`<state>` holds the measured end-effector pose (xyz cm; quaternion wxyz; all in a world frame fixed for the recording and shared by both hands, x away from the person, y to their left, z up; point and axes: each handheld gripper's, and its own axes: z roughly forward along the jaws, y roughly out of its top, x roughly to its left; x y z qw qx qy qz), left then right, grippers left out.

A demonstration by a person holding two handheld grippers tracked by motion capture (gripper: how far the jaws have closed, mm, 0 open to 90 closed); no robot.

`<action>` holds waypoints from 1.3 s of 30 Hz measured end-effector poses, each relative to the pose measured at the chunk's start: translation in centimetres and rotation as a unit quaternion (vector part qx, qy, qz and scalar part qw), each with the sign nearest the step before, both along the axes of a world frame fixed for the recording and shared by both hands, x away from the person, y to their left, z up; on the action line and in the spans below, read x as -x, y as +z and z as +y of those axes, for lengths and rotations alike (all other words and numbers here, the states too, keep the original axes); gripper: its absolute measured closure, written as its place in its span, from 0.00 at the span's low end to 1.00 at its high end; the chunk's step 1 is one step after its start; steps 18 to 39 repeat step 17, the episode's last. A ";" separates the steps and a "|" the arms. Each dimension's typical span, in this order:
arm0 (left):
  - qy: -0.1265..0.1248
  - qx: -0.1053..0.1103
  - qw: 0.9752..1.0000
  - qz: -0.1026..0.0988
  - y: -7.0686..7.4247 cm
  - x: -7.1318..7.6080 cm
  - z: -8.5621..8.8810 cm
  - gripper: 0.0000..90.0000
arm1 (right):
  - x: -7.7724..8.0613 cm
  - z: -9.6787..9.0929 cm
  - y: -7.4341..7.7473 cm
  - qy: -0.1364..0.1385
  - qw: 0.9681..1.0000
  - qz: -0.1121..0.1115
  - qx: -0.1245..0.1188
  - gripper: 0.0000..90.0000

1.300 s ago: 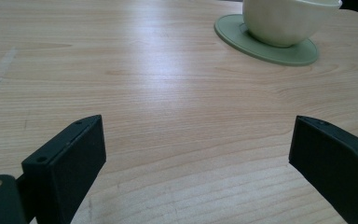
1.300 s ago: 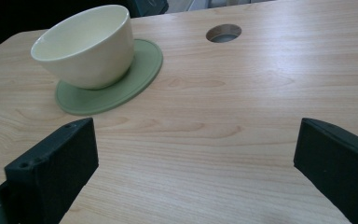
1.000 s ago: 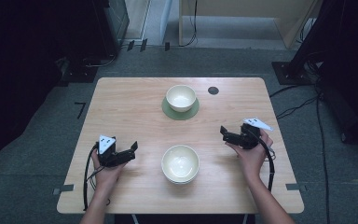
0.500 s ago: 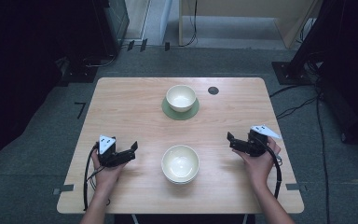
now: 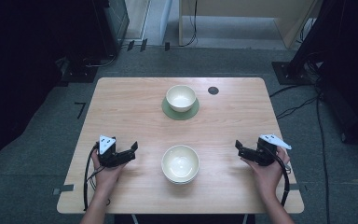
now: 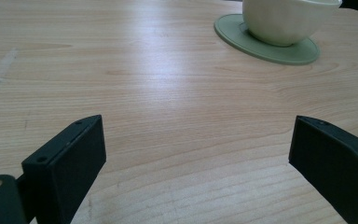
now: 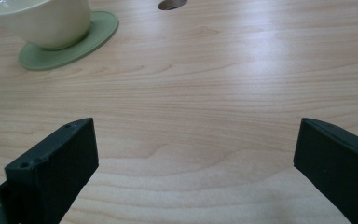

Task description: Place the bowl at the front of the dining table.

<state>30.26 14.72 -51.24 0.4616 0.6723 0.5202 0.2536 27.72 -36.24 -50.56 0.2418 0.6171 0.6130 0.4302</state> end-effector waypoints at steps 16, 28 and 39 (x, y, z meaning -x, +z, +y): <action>0.000 0.002 1.000 0.000 0.0 0.0 0.0 0.04 | 1.2 -0.9 -0.1 -0.022 0.999 0.001 -0.025 0.00; 0.000 0.002 1.000 0.001 0.0 -0.1 0.0 0.04 | 1.2 -0.9 -0.1 -0.022 0.999 0.001 -0.025 0.00; 0.000 0.002 1.000 0.001 0.0 -0.1 0.0 0.04 | 1.2 -0.9 -0.1 -0.022 0.999 0.001 -0.025 0.00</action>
